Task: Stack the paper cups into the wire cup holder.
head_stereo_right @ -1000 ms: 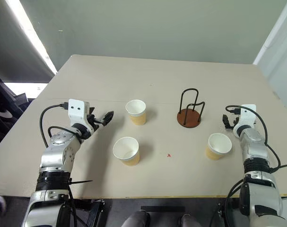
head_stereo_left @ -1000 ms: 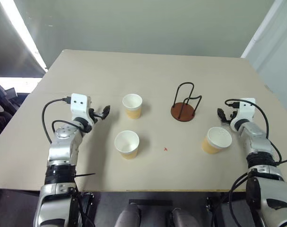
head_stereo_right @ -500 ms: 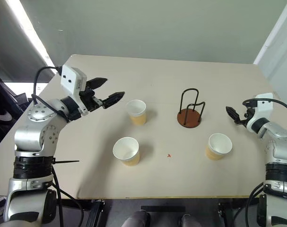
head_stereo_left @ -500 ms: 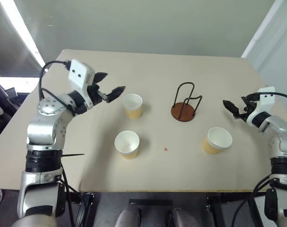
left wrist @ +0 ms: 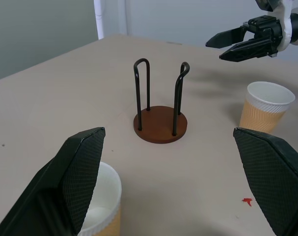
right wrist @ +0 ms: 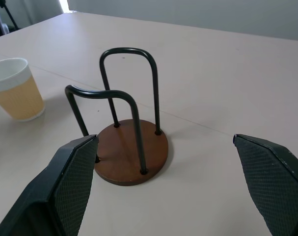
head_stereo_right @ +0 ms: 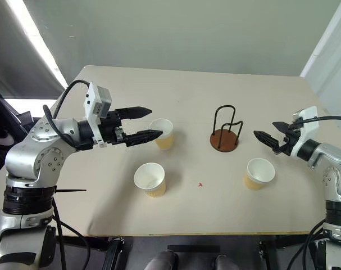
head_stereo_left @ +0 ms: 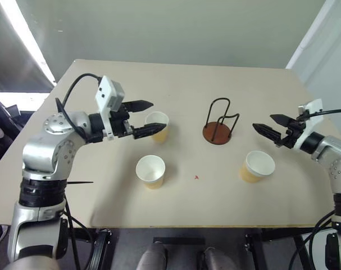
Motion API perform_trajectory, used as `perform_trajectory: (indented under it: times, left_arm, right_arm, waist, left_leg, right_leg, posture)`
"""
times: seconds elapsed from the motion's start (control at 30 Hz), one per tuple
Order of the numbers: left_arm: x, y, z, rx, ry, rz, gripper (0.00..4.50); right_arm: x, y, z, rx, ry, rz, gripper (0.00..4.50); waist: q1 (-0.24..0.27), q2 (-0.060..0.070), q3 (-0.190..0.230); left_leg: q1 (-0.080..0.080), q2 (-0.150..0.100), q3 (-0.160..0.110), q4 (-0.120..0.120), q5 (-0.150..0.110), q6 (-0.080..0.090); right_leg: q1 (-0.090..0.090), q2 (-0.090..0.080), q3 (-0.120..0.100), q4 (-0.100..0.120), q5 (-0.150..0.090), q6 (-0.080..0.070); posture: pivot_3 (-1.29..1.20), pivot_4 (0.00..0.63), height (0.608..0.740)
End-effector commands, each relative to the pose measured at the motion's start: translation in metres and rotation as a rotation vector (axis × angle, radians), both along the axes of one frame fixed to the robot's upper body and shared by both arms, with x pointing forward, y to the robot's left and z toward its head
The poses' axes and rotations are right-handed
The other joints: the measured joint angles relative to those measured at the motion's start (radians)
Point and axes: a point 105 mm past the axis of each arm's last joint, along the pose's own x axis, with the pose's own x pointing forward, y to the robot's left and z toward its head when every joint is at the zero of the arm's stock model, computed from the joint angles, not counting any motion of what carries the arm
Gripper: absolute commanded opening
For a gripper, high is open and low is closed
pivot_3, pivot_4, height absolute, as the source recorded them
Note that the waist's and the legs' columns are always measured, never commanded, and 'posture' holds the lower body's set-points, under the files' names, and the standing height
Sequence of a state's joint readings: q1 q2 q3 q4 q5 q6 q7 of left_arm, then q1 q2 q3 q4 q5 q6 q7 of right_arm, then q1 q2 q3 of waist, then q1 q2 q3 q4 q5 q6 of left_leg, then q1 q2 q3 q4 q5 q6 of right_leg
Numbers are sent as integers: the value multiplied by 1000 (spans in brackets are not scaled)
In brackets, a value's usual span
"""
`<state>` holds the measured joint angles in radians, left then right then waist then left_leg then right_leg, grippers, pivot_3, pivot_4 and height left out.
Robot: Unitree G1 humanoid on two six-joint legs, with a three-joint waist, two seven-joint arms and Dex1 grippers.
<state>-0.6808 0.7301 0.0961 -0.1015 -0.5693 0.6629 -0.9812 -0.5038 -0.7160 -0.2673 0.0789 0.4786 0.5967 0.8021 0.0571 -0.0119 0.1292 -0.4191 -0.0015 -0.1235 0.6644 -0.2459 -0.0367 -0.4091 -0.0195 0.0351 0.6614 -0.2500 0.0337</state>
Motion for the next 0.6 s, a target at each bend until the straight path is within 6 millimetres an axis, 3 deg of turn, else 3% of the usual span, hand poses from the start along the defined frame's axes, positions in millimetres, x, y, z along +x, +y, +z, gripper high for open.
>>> perform_trajectory:
  times: [0.03,0.6]
  left_arm:
    - [-6,0,8,-1,-33,-17,4500]
    - [-5,0,8,12,-47,-5,4500]
  right_arm:
    - [-3,14,15,4,-57,60,4481]
    - [30,35,-7,-60,-19,70,4481]
  waist:
    - [-1,0,0]
    - [-1,0,0]
  left_leg:
    - [0,0,0,0,0,0]
    - [0,0,0,0,0,1]
  right_leg:
    - [0,0,0,0,0,0]
    - [0,0,0,0,0,0]
  posture:
    - [0,150,740]
    - [0,150,740]
